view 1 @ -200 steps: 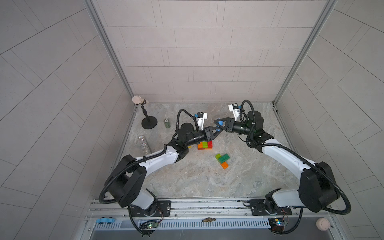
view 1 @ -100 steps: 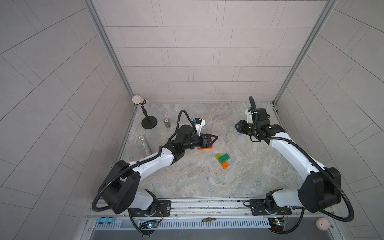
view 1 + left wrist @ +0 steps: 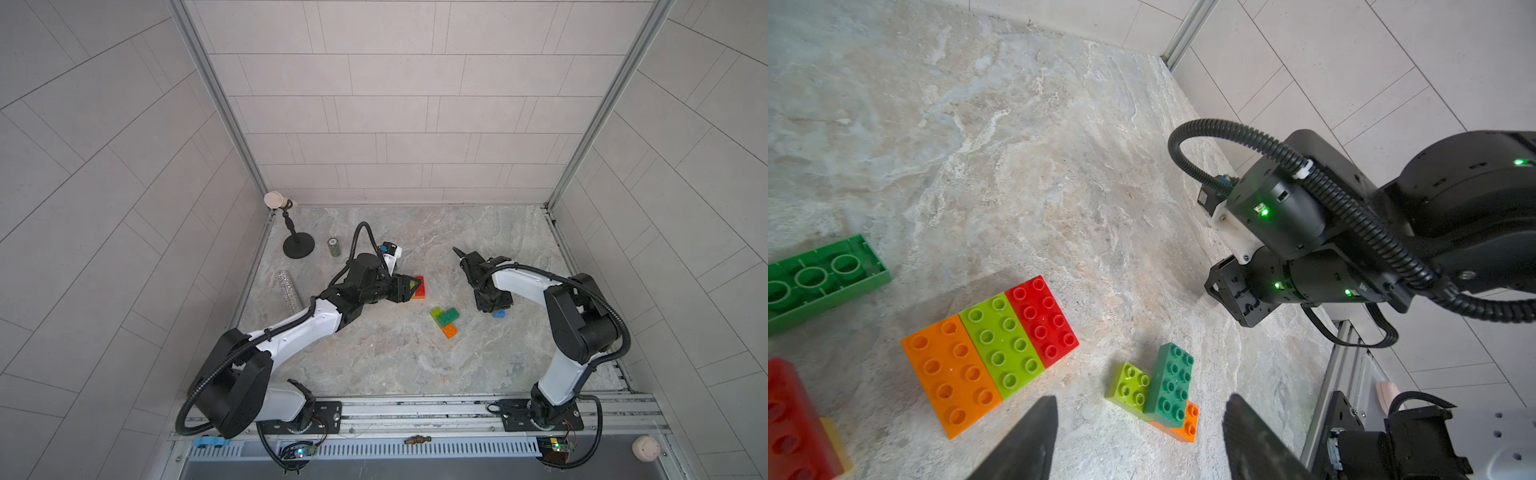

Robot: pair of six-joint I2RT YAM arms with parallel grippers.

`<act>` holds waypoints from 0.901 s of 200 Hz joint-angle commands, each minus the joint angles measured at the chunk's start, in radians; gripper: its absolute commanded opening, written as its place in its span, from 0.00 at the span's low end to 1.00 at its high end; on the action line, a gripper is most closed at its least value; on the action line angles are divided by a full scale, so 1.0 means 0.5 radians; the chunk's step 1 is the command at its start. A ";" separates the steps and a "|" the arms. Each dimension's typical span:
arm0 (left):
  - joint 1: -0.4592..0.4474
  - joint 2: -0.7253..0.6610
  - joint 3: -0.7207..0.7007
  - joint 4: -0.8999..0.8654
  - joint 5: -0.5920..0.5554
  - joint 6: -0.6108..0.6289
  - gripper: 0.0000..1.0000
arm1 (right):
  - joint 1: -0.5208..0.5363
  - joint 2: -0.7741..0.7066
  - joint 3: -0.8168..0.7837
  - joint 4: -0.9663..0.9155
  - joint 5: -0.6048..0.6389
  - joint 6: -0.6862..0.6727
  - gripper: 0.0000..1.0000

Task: Assemble a rectangle with lego
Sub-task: Place the lego brick at the center of the board.

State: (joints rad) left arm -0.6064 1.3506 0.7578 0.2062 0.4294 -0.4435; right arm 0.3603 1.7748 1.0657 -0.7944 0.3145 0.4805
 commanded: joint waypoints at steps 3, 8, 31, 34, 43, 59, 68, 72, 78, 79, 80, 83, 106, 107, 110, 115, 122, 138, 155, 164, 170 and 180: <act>0.009 -0.076 -0.031 -0.019 -0.038 0.073 0.68 | 0.003 0.059 0.022 0.009 -0.029 0.003 0.29; 0.008 -0.079 -0.031 -0.019 -0.039 0.078 0.68 | 0.003 0.077 0.021 0.011 -0.044 0.002 0.31; 0.008 -0.100 -0.031 -0.046 -0.049 0.104 0.68 | 0.003 0.099 -0.007 0.024 -0.132 -0.014 0.39; 0.008 -0.106 -0.031 -0.051 -0.049 0.108 0.68 | 0.004 0.094 -0.013 0.025 -0.142 -0.018 0.41; 0.012 -0.111 -0.031 -0.064 -0.052 0.119 0.68 | 0.003 0.060 -0.026 0.032 -0.179 -0.027 0.44; 0.013 -0.116 -0.033 -0.080 -0.052 0.134 0.68 | 0.003 -0.009 -0.057 0.043 -0.252 -0.052 0.51; 0.012 -0.113 -0.031 -0.079 -0.052 0.135 0.68 | -0.001 -0.039 -0.056 0.034 -0.295 -0.066 0.54; 0.013 -0.110 -0.035 -0.080 -0.049 0.134 0.68 | -0.005 -0.051 -0.057 0.027 -0.321 -0.070 0.55; 0.012 -0.108 -0.034 -0.078 -0.049 0.133 0.68 | -0.014 -0.065 -0.057 0.022 -0.357 -0.074 0.57; 0.012 -0.107 -0.034 -0.078 -0.047 0.134 0.68 | -0.014 -0.068 -0.057 0.022 -0.366 -0.074 0.57; 0.013 -0.105 -0.034 -0.076 -0.047 0.133 0.68 | -0.016 -0.068 -0.056 0.021 -0.373 -0.074 0.57; 0.012 -0.106 -0.032 -0.075 -0.045 0.135 0.68 | -0.020 -0.074 -0.055 0.019 -0.389 -0.074 0.58; 0.012 -0.107 -0.030 -0.075 -0.045 0.135 0.68 | -0.060 -0.138 -0.070 -0.015 -0.467 -0.062 0.59; 0.012 -0.105 -0.030 -0.076 -0.045 0.134 0.68 | -0.063 -0.143 -0.071 -0.017 -0.470 -0.062 0.59; 0.012 -0.108 -0.028 -0.078 -0.044 0.134 0.68 | -0.069 -0.155 -0.077 -0.021 -0.482 -0.062 0.59; 0.011 -0.109 -0.031 -0.080 -0.042 0.138 0.67 | -0.084 -0.174 -0.084 -0.026 -0.497 -0.064 0.59; 0.013 -0.112 -0.034 -0.084 -0.046 0.140 0.68 | -0.104 -0.203 -0.099 -0.037 -0.513 -0.067 0.60; 0.016 -0.111 -0.042 -0.090 -0.047 0.147 0.67 | -0.170 -0.255 -0.148 -0.035 -0.593 -0.078 0.60; 0.014 -0.097 -0.049 -0.079 -0.038 0.147 0.68 | -0.259 -0.292 -0.236 0.017 -0.809 -0.068 0.62; 0.015 -0.095 -0.045 -0.075 -0.038 0.147 0.67 | -0.268 -0.321 -0.279 0.064 -0.923 -0.041 0.62; 0.015 -0.092 -0.045 -0.072 -0.038 0.148 0.67 | -0.266 -0.343 -0.310 0.110 -1.006 -0.016 0.62; 0.016 -0.093 -0.049 -0.067 -0.035 0.149 0.67 | -0.259 -0.369 -0.356 0.205 -1.174 0.043 0.63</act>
State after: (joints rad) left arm -0.6060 1.3140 0.7452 0.1665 0.4133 -0.3904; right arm 0.2256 1.6321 0.9340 -0.7555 -0.0708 0.4549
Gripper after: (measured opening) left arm 0.675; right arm 0.623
